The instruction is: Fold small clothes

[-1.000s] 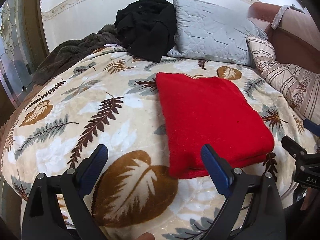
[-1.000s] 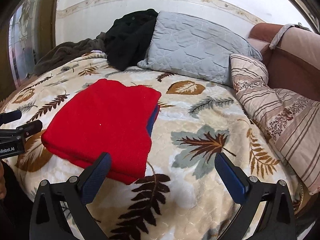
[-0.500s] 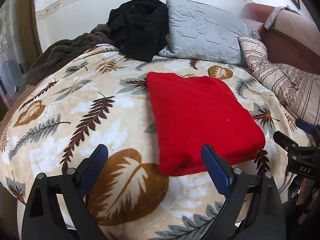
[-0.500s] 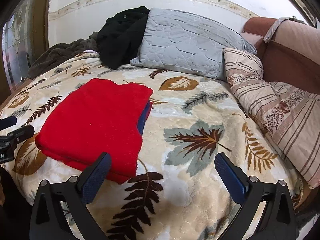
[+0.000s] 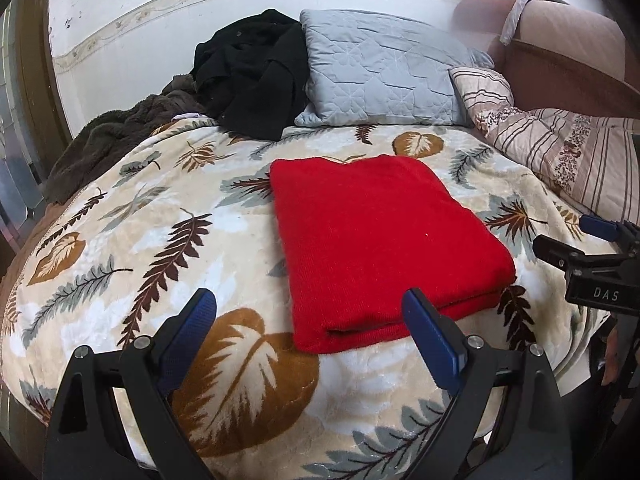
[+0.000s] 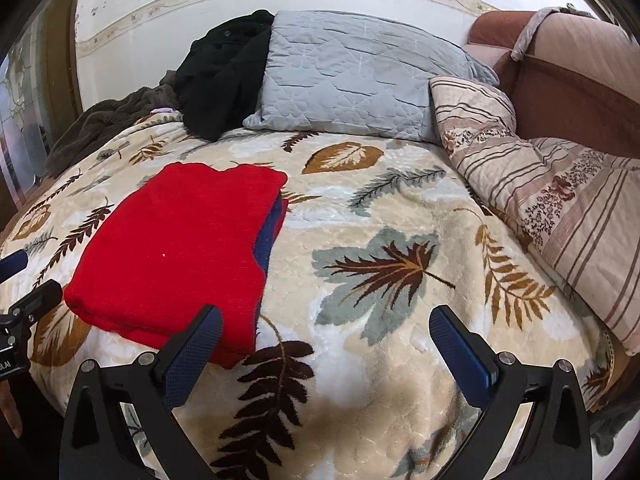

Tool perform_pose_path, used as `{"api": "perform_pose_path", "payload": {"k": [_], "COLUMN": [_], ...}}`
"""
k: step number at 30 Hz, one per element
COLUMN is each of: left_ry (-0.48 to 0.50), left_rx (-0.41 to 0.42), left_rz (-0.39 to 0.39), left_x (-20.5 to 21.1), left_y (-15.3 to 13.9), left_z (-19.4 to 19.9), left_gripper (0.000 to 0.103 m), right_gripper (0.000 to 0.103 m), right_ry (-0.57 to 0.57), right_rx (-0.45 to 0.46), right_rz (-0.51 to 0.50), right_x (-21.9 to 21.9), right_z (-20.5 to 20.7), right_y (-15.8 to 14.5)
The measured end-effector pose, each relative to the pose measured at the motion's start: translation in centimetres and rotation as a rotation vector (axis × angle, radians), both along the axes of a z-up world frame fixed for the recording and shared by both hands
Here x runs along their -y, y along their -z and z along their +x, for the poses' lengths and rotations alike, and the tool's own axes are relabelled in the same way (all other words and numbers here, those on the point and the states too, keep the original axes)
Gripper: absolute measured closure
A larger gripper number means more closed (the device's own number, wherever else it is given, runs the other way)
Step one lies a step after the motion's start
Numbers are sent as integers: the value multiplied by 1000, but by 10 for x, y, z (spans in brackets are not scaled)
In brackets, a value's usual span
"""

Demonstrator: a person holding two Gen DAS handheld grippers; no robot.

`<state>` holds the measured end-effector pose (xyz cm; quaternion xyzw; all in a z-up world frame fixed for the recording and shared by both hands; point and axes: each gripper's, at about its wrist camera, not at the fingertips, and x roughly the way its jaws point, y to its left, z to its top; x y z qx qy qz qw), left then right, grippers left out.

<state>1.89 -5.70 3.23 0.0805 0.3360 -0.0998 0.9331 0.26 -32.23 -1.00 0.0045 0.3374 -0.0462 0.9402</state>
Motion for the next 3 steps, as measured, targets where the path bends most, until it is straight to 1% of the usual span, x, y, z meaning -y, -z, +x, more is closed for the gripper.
{"api": "perform_pose_path", "payload": {"k": [3], "left_ry": [-3], "left_rx": [-1], "left_rz": [1], "left_x": [1], "left_y": [0], "left_z": [0], "left_gripper": [8], "right_gripper": [0], "right_ry": [10], "right_rx": [-6], "right_rz": [9], "right_x": [3], "right_z": [1], "right_y": [1]}}
